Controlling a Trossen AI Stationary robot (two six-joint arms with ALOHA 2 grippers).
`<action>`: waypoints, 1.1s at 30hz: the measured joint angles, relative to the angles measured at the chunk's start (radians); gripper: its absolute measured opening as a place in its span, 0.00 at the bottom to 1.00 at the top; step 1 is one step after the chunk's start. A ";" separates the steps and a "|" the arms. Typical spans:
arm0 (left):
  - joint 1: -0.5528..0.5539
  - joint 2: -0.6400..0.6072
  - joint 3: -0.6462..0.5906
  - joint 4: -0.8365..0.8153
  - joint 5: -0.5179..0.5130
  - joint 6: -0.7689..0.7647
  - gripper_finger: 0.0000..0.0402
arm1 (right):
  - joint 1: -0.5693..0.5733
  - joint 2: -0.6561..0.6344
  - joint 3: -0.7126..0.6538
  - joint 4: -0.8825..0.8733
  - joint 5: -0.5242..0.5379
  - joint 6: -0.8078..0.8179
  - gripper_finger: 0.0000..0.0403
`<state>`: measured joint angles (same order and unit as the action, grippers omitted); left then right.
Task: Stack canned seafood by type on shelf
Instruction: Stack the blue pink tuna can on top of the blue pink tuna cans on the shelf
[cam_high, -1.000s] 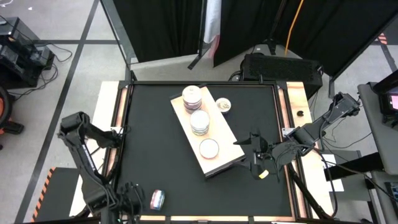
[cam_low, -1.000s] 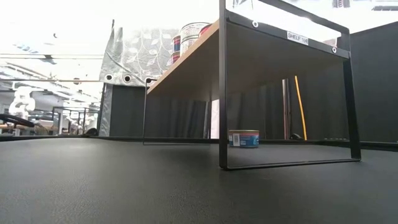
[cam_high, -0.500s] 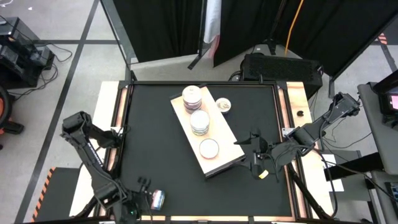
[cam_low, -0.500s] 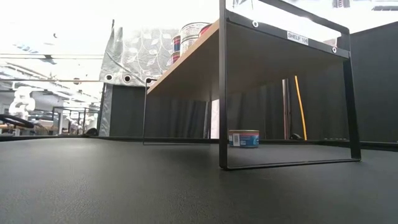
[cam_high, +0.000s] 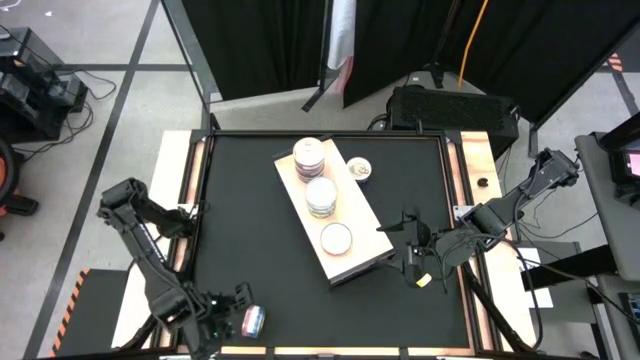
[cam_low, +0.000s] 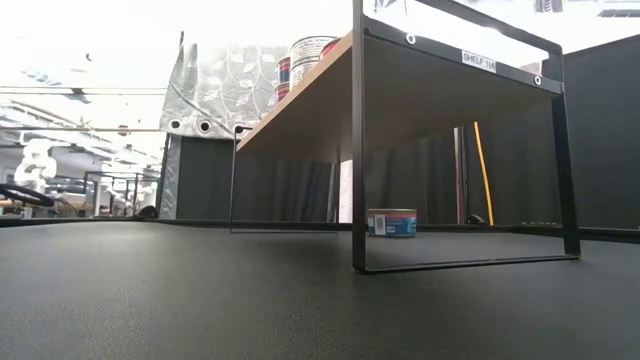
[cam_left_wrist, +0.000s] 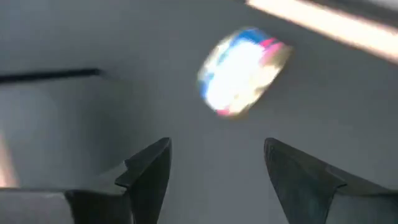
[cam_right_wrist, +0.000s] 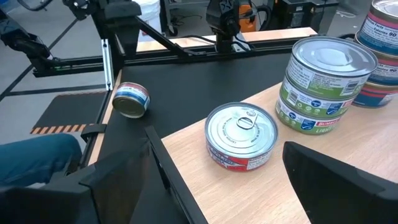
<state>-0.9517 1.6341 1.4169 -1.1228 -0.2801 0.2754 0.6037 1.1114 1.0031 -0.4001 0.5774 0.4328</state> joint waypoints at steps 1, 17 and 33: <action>0.004 0.000 0.001 0.003 -0.018 0.056 0.65 | 0.000 0.000 0.000 0.000 0.000 0.000 0.89; -0.032 0.055 0.000 0.057 -0.089 0.524 0.95 | 0.001 0.095 0.000 0.069 0.023 0.087 0.89; 0.034 0.059 -0.056 0.221 0.050 0.769 0.97 | 0.001 0.114 0.000 0.167 0.024 0.052 0.89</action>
<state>-0.9181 1.6932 1.3605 -0.9022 -0.2305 1.0441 0.6048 1.2259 1.0031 -0.2329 0.6014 0.4850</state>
